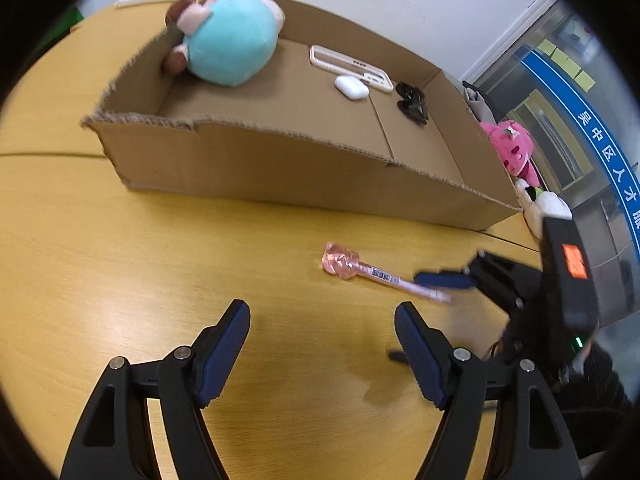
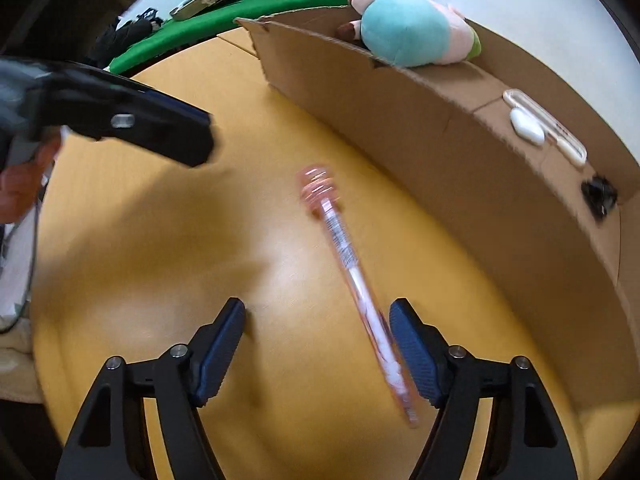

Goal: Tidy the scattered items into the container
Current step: 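Move the right gripper to the pink pen on the table, then close the right gripper on the pen while the left gripper grasps it too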

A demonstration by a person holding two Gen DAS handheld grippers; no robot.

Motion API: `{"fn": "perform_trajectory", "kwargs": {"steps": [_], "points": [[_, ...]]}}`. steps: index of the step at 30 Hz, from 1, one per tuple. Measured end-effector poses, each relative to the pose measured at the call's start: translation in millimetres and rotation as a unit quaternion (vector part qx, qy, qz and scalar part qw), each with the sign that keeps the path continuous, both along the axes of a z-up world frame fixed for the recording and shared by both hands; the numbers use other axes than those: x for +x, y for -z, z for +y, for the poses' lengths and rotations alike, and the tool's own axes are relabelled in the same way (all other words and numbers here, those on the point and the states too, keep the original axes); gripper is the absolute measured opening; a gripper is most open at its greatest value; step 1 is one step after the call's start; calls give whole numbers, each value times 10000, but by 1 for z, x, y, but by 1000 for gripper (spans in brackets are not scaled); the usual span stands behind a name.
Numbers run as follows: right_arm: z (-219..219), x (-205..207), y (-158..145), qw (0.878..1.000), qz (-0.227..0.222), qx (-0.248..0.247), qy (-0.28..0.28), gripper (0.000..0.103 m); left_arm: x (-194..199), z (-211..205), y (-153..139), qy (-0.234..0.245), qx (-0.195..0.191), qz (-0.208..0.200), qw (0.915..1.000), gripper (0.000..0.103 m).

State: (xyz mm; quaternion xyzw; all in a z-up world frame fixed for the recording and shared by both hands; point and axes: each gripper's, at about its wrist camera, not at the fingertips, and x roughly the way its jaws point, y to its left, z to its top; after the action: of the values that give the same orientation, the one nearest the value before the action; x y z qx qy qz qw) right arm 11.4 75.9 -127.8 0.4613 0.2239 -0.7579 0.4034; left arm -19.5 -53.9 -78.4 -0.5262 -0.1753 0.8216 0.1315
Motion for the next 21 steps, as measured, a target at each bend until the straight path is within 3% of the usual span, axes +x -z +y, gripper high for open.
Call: {"fn": "perform_trajectory", "kwargs": {"steps": [3,5,10,13,21], "points": [[6,7,0,9992,-75,-119,371,60,-4,7,10,13,265,-165,9995,75],[10,7,0,9973,-108,-167,711,39,-7,11,15,17,455,-282,9986,75],[14,15,-1,9906,-296,-249,1316,19,-12,29,22,181,762,-387,9962,75],[12,23,-1,9871,-346,-318,1529,12,-17,41,30,155,839,-526,9950,74],[25,39,0,9677,-972,-904,2144,11,-28,58,31,-40,706,-554,9960,72]]}}
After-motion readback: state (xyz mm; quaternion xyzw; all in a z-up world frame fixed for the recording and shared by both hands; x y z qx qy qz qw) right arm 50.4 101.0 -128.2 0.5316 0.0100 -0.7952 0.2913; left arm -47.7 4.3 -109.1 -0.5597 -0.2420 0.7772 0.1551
